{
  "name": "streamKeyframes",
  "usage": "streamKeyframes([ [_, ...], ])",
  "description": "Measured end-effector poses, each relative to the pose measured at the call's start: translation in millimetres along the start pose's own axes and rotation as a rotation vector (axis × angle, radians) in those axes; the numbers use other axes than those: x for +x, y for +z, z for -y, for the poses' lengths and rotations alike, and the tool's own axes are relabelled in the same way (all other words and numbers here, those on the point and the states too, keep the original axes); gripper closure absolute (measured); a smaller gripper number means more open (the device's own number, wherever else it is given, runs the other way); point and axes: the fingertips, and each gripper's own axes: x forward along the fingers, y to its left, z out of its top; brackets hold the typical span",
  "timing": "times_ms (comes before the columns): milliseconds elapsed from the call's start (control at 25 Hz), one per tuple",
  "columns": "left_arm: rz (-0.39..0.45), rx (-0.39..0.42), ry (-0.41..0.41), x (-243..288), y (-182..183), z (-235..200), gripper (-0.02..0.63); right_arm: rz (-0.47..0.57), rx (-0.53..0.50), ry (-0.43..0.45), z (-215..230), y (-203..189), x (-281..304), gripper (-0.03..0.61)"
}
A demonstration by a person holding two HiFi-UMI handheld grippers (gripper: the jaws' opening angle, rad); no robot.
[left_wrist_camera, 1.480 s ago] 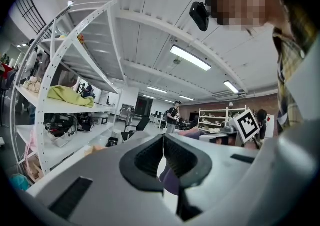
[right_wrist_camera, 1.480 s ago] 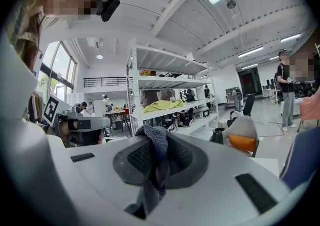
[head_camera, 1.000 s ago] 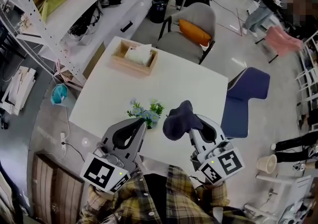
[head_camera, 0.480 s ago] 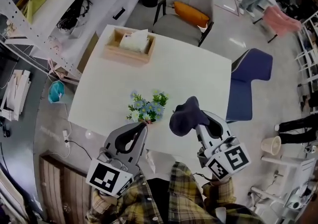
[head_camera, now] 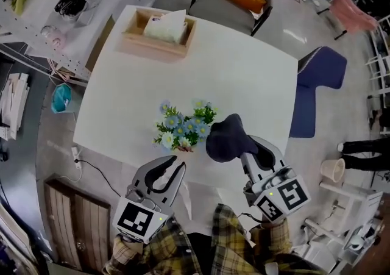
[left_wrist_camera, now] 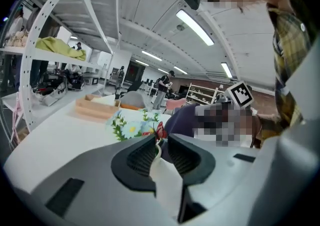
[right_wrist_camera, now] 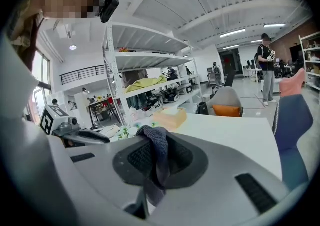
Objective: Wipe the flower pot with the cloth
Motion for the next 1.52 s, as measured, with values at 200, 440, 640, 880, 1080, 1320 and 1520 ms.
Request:
streamKeyframes([
  [200, -0.062, -0.001, 0.027, 12.4, -37.9, -17.3, 0.488, -0.024, 0.012, 0.001, 4.2, -18.3, 12.0, 0.561],
  [440, -0.119, 0.011, 0.05, 22.4, -69.6, -41.5, 0.414, -0.047, 0.028, 0.003, 3.3, -34.0, 32.6, 0.561],
  [640, -0.116, 0.005, 0.085, 34.9, -80.3, -56.6, 0.349, -0.071, 0.043, -0.001, 5.2, -48.0, 40.3, 0.561],
  [880, -0.122, 0.048, 0.052, 52.3, -89.7, -57.9, 0.293, -0.098, 0.081, -0.004, 9.0, -69.8, 46.6, 0.561],
  [1080, -0.114, 0.067, 0.037, 63.6, -93.8, -62.8, 0.258, -0.121, 0.107, -0.01, 11.8, -87.0, 57.9, 0.561],
  [1320, -0.113, 0.1, 0.03, 70.1, -91.8, -69.7, 0.259, -0.169, 0.149, 0.019, 11.7, -106.6, 71.2, 0.561],
  [1520, -0.115, 0.125, 0.019, 70.7, -92.1, -73.5, 0.259, -0.223, 0.148, 0.058, 0.3, -125.9, 84.0, 0.561],
])
